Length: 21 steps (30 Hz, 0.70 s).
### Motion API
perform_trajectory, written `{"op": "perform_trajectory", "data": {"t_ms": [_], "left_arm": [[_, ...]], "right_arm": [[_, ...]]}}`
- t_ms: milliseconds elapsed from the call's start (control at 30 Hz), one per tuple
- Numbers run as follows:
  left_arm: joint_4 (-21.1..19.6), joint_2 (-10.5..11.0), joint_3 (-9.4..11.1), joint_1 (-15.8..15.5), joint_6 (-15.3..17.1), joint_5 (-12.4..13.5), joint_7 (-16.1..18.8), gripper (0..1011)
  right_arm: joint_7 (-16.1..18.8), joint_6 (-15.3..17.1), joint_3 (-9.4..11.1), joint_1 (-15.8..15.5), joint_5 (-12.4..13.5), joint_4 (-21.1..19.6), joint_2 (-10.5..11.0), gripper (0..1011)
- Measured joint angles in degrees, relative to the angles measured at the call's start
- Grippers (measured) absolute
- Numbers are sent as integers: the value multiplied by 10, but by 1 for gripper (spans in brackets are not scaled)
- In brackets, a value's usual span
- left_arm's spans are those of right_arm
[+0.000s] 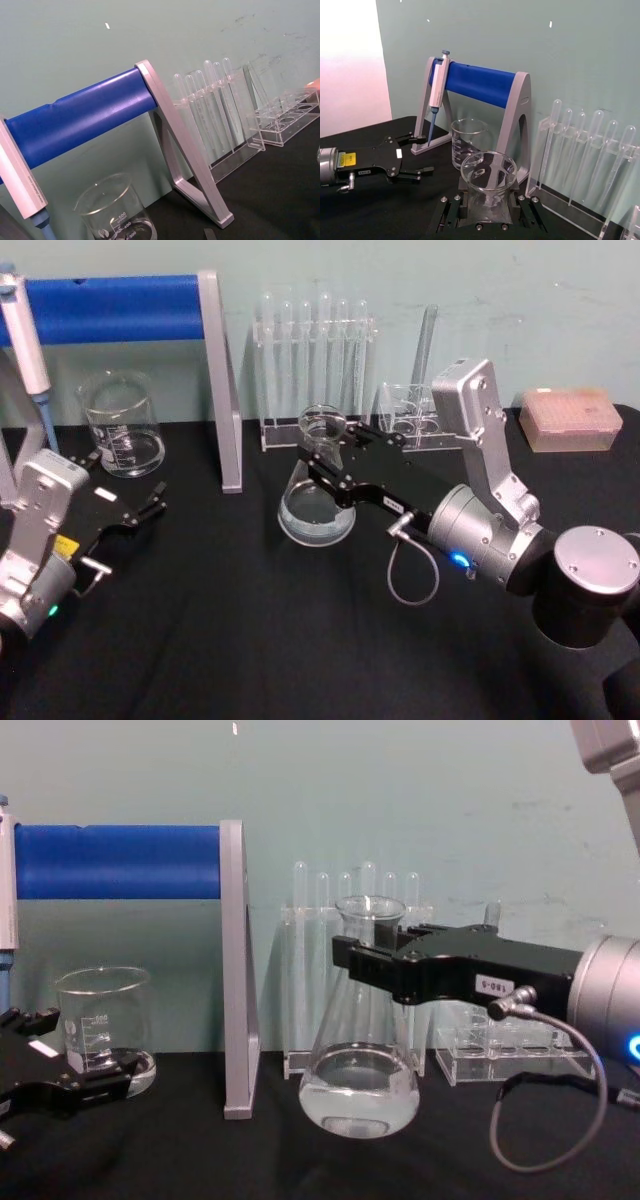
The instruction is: Grasp the erlenmeyer flask with one hand, shake it three times, then place it back.
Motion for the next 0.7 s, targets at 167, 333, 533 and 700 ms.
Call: {"op": "perform_trajectory", "data": {"t_ms": [167,333,533,700], "left_arm": [[0,0,0,0,0,0,0,1001],[0,0,0,0,0,0,0,1001],[0,0,0,0,0,0,0,1001],[0,0,0,0,0,0,0,1001]], "right_arm": [[-2,-1,-1,1,7,1,7,449],[6,0,-4,7,23,10,15,449],[16,-1,-11,14,32,25,25,448],[24,-5,-20,22,37,37,35,449]]}}
